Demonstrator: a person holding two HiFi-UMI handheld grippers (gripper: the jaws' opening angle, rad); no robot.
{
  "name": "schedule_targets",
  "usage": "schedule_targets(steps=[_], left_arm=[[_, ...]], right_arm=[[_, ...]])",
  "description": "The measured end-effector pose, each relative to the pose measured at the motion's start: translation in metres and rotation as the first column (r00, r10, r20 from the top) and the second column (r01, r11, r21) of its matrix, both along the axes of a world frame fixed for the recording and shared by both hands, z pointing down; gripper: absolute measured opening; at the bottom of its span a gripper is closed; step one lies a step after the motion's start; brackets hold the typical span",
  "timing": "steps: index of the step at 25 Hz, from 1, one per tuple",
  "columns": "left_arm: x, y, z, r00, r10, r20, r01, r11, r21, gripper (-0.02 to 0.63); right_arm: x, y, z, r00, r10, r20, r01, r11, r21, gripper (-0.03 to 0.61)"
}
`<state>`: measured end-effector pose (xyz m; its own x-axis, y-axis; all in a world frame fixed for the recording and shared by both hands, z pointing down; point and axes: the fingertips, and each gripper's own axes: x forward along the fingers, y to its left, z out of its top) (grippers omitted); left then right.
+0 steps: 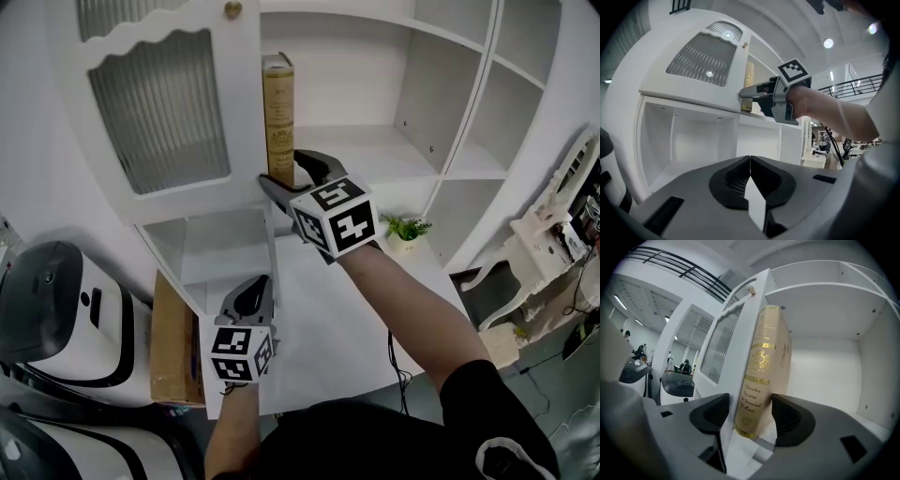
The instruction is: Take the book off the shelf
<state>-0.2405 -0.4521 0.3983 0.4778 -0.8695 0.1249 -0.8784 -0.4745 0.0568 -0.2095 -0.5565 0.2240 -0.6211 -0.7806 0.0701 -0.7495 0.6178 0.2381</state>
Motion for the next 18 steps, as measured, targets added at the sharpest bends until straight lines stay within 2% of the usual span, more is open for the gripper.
schedule_targets(steps=[4,6,7,14,18], left_arm=[[0.009,0.001,0.003,1.000,-0.014,-0.015,0.014,1.000,-0.005,0.009],[0.017,0.003,0.003,1.000,-0.012,-0.016,0.012,1.000,-0.005,0.009],[0.021,0.005,0.003,1.000,-0.010,-0.015,0.009,1.000,-0.006,0.009],[0.035,0.009,0.007,1.000,-0.001,-0.018,0.001,1.000,-0.021,0.009],[0.045,0.009,0.008,1.000,0.020,-0.013,-0.020,0.999,-0.028,0.009]], right_arm=[[0.000,0.000,0.000,1.000,-0.013,-0.004,0.013,1.000,0.003,0.280],[0.005,0.002,0.000,1.000,-0.025,-0.005,0.025,1.000,0.005,0.246],[0.009,0.002,-0.001,0.999,-0.032,-0.006,0.032,0.999,0.006,0.197],[0.031,0.013,0.000,0.995,-0.101,-0.008,0.101,0.995,-0.019,0.192],[0.045,0.017,0.000,0.994,-0.105,-0.006,0.105,0.994,-0.034,0.190]])
